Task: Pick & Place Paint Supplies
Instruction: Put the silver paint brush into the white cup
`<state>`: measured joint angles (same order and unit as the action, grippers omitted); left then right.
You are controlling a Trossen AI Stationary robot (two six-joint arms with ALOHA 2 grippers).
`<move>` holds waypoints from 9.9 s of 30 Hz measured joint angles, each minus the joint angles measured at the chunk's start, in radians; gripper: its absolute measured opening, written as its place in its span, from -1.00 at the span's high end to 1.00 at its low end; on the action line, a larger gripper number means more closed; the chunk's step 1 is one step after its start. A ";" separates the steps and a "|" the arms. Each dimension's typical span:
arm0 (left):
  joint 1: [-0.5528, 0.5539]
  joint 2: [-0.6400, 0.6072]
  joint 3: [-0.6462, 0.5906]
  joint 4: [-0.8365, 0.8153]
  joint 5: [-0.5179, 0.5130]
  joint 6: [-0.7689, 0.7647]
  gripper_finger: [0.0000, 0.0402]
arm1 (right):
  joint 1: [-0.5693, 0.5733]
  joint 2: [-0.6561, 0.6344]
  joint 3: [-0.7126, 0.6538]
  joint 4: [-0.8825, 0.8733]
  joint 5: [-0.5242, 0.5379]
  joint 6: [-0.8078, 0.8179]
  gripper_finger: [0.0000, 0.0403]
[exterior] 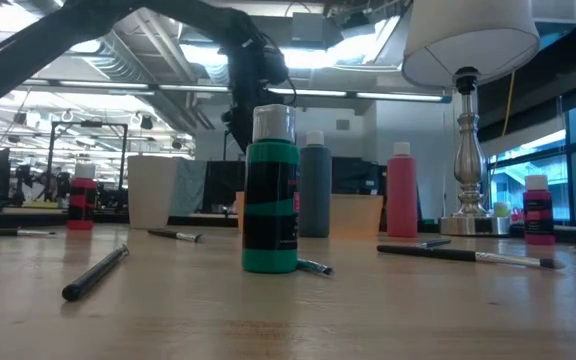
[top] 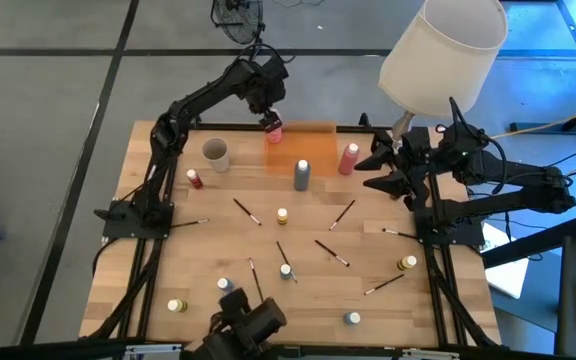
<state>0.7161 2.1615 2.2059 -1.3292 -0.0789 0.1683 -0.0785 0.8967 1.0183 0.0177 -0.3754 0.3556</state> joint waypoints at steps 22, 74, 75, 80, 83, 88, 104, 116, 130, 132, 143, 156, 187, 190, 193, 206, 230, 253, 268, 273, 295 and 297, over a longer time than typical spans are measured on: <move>-0.254 -0.291 -0.004 -0.225 0.029 -0.249 -0.36 | -0.003 -0.003 0.000 0.017 -0.240 -0.030 -0.06; -0.956 -1.041 -0.987 0.180 -0.025 -0.767 -0.36 | 0.280 0.053 0.000 -0.993 0.064 0.339 -0.06; -0.960 -1.041 -1.005 0.198 -0.023 -0.768 -0.36 | 0.289 0.061 0.000 -0.996 0.090 0.344 -0.06; -0.985 -1.040 -1.067 0.256 0.005 -0.786 -0.36 | 0.319 0.117 0.000 -1.098 0.207 0.403 -0.06; -1.008 -1.040 -1.075 0.258 0.029 -0.799 -0.36 | 0.323 0.166 0.000 -1.209 0.215 0.412 -0.06; -1.049 -1.040 -1.075 0.265 0.028 -0.829 -0.36 | 0.315 0.252 0.000 -1.325 0.191 0.424 -0.06; -1.085 -1.040 -1.075 0.265 0.020 -0.879 -0.36 | 0.248 0.509 -0.065 -1.286 0.172 0.373 -0.06; -1.142 -1.040 -1.075 0.265 -0.026 -0.883 -0.36 | 0.227 0.527 -0.065 -1.269 0.252 0.376 -0.06; -1.230 -1.040 -1.074 0.335 -0.077 -0.951 -0.36 | 0.151 0.527 -0.206 -1.211 0.191 0.356 -0.06; -1.234 -1.040 -1.074 0.341 -0.082 -0.950 -0.36 | 0.149 0.527 -0.234 -1.202 0.210 0.334 -0.06; -1.232 -1.040 -1.074 0.417 -0.171 -0.952 -0.36 | 0.148 0.527 -0.330 -1.101 0.246 0.171 -0.06; -1.232 -1.040 -1.074 0.474 -0.216 -0.951 -0.36 | 0.148 0.527 -0.331 -1.027 0.298 0.012 -0.06; -1.232 -1.040 -1.074 0.504 -0.214 -1.011 -0.36 | 0.148 0.527 -0.358 -0.982 0.283 0.021 -0.06; -1.232 -1.040 -1.074 0.504 -0.213 -1.012 -0.36 | 0.149 0.527 -0.358 -0.982 0.283 0.022 -0.06; -1.232 -1.040 -1.074 0.504 -0.212 -1.022 -0.36 | 0.150 0.527 -0.358 -0.981 0.283 0.021 -0.06; -1.232 -1.040 -1.074 0.504 -0.206 -1.021 -0.36 | 0.150 0.527 -0.358 -0.974 0.273 0.021 -0.06; -1.232 -1.040 -1.074 0.503 -0.245 -1.019 -0.36 | 0.150 0.527 -0.358 -0.937 0.238 -0.027 -0.06; -1.202 -1.040 -1.074 0.503 -0.343 -0.965 -0.36 | 0.144 0.526 -0.402 -0.921 0.230 0.052 -0.06; -1.119 -1.040 -1.074 0.591 -0.342 -0.967 -0.36 | 0.145 0.526 -0.402 -0.903 0.268 0.078 -0.06; -1.084 -1.040 -1.074 0.648 -0.341 -0.967 -0.36 | 0.145 0.526 -0.402 -0.900 0.269 0.077 -0.06; -1.060 -0.956 -1.073 0.765 -0.343 -0.933 -0.36 | 0.158 0.529 -0.421 -0.885 0.268 0.101 -0.03; -1.060 -0.936 -1.074 0.774 -0.325 -0.932 -0.36 | 0.161 0.529 -0.421 -0.887 0.276 0.101 0.01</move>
<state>-0.3439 1.2251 1.1322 -0.5549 -0.4036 -0.7639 0.0829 1.4261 0.5976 -0.8690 -0.0993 0.4564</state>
